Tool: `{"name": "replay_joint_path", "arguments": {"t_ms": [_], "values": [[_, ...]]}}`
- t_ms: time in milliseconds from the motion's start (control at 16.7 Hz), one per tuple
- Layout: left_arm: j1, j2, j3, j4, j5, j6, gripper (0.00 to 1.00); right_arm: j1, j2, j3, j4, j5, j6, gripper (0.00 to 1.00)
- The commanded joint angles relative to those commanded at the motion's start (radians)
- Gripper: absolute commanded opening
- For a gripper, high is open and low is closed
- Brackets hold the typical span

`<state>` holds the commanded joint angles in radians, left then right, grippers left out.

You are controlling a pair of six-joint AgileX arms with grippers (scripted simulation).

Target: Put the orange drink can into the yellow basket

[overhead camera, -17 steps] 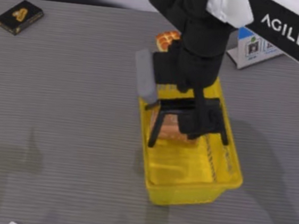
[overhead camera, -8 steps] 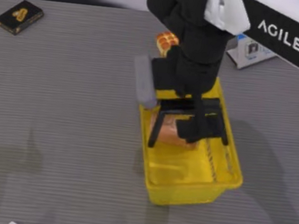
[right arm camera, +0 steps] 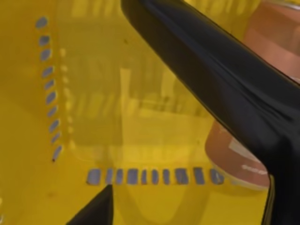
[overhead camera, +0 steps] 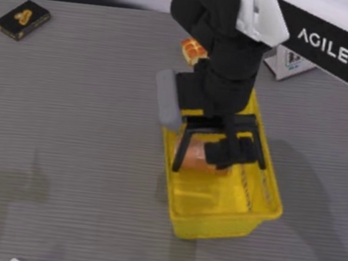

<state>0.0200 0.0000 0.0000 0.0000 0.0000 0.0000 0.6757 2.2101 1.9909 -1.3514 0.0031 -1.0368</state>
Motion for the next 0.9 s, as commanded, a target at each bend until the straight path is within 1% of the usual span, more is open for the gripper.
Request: {"name": "replay_joint_path", "arguments": {"t_ms": [660, 720, 900], "values": [[0.0, 0.0, 0.0, 0.0, 0.0, 0.0, 1.0, 0.0, 0.0, 0.0, 0.0, 0.0, 0.0, 0.02], [0.0, 0.0, 0.0, 0.0, 0.0, 0.0, 1.0, 0.0, 0.0, 0.0, 0.0, 0.0, 0.0, 0.0], [0.0, 0.0, 0.0, 0.0, 0.0, 0.0, 1.0, 0.0, 0.0, 0.0, 0.0, 0.0, 0.0, 0.0]]}}
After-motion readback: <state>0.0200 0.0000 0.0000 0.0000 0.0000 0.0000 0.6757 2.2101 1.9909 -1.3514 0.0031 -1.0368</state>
